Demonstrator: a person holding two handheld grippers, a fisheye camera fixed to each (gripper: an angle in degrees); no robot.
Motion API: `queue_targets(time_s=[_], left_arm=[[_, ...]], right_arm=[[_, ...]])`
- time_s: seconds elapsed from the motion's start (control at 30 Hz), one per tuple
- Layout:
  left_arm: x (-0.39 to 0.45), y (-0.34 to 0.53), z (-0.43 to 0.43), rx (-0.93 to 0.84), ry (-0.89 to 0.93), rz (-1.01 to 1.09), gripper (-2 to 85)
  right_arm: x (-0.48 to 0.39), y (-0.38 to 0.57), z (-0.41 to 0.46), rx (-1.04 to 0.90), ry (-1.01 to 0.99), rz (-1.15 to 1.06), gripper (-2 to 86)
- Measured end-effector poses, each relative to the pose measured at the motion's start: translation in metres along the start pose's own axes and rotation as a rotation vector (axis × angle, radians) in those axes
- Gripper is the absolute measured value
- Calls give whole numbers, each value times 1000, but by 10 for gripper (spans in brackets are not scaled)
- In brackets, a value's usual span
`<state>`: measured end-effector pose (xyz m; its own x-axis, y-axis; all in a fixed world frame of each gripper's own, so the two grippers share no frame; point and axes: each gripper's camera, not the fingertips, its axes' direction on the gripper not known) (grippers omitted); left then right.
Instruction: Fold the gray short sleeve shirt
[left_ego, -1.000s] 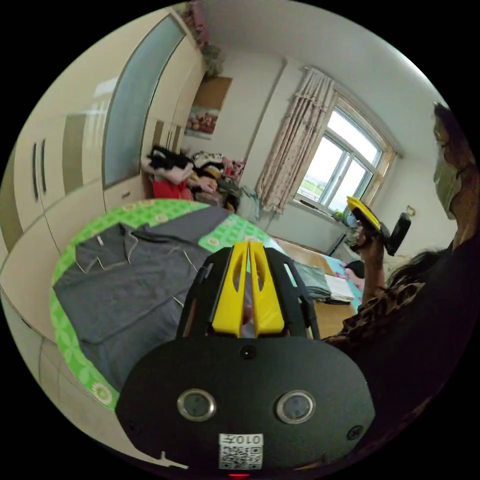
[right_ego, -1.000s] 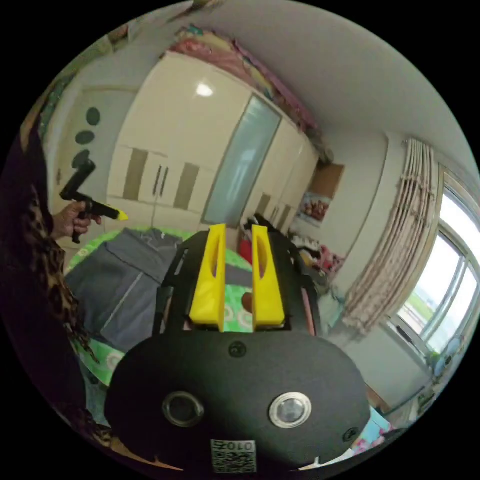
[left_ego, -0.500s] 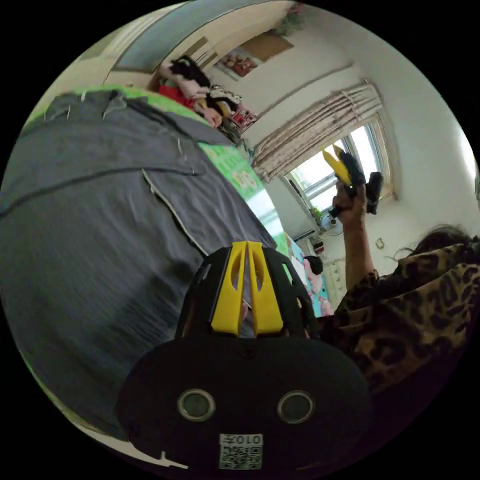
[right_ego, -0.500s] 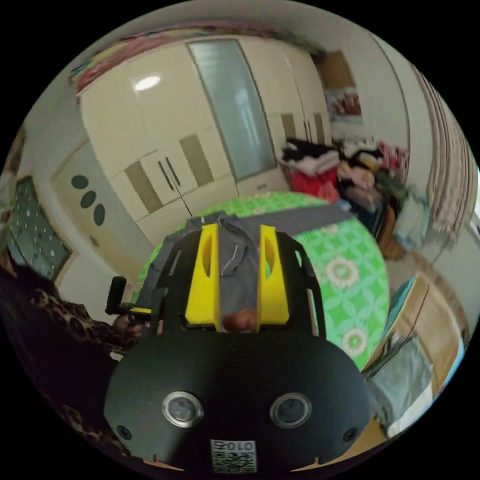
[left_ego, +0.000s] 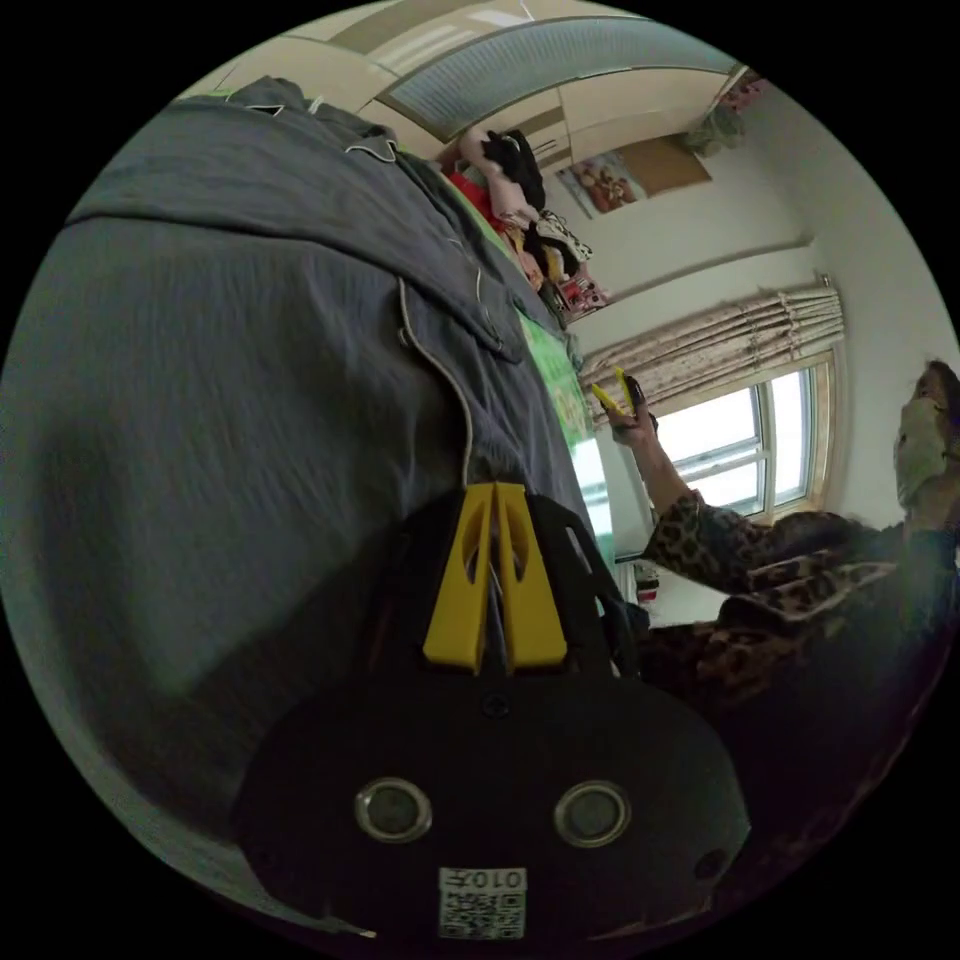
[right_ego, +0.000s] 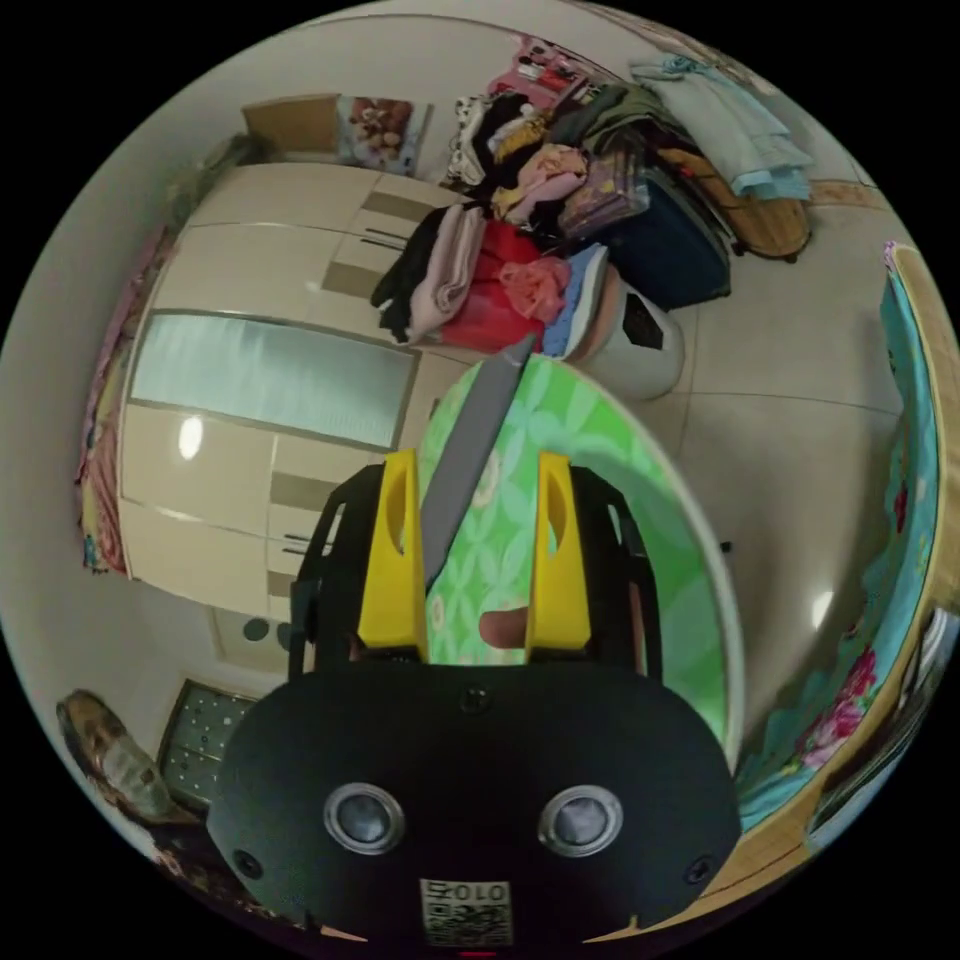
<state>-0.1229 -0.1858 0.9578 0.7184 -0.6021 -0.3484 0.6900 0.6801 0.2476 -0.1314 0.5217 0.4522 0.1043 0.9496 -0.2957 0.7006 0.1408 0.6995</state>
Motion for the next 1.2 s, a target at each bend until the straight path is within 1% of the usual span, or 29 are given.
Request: queue_targets(time_s=[0.13, 0.2, 0.27, 0.33, 0.4, 0.47, 0.53, 0.57, 0.63, 0.67, 0.73, 0.87, 1.0, 1.07, 1.13, 1.2], left_arm=[[-9, -6, -6, -7, 41, -26, -2], [-14, -9, -8, -9, 62, -47, -2], [-15, -13, -11, -6, 50, -44, -2], [-16, -16, -12, -8, 46, -48, -3], [-18, -18, -14, -9, 48, -54, -3], [-19, -21, -17, -2, 40, -51, -3], [-19, -23, -18, 0, 36, -50, -3], [-21, -25, -19, 0, 39, -52, -3], [-23, -28, -21, -1, 44, -57, -4], [-24, -29, -22, -1, 46, -57, -4], [-26, -32, -23, -2, 51, -61, -4], [-30, -38, -25, -5, 61, -61, -3], [-34, -43, -27, -7, 78, -64, -2], [-34, -46, -27, -6, 77, -64, -2], [-35, -48, -27, -4, 80, -67, -2], [-36, -51, -27, -8, 86, -70, -2]], right_arm=[[10, -86, 21, -39, 38, 59, 172], [9, -112, 30, -59, 49, 69, 175], [5, -134, 36, -78, 88, 59, 177], [-1, -161, 49, -144, 161, 22, 177], [-3, -178, 58, -182, 187, 6, 173], [-3, -191, 65, -214, 165, -4, 162], [-6, -204, 71, -246, 121, -27, 130], [-8, -206, 71, -241, 125, -30, 114], [-14, -209, 61, -186, 195, -39, 58], [-16, -210, 56, -161, 174, -43, 46], [-20, -213, 38, -64, -4, -30, 40], [-48, -218, 32, -75, -53, -60, 37], [-113, -220, 8, 6, -202, -141, 36], [-145, -224, -14, 51, -194, -199, 36], [-171, -225, -40, 58, -97, -201, 35], [-177, -217, -58, 94, -36, -197, 35]])
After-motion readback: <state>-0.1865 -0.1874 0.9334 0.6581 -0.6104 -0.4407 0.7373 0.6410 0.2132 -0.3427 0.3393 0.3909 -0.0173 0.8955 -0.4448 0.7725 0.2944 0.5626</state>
